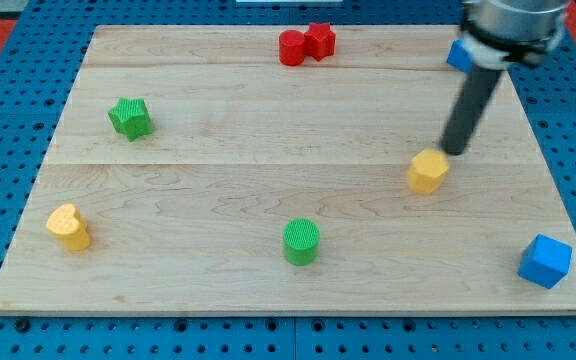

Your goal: Move the yellow hexagon diagonal top left to the green circle

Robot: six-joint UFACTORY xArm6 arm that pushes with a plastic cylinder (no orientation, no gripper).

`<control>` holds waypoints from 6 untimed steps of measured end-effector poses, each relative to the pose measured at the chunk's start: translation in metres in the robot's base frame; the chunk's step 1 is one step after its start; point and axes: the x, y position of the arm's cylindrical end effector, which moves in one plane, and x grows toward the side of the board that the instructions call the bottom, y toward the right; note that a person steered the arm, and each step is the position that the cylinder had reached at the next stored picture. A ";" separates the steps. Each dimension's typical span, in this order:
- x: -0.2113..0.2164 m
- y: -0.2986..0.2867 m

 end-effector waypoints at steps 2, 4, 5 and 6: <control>0.053 0.089; 0.028 -0.128; -0.007 -0.075; -0.099 -0.057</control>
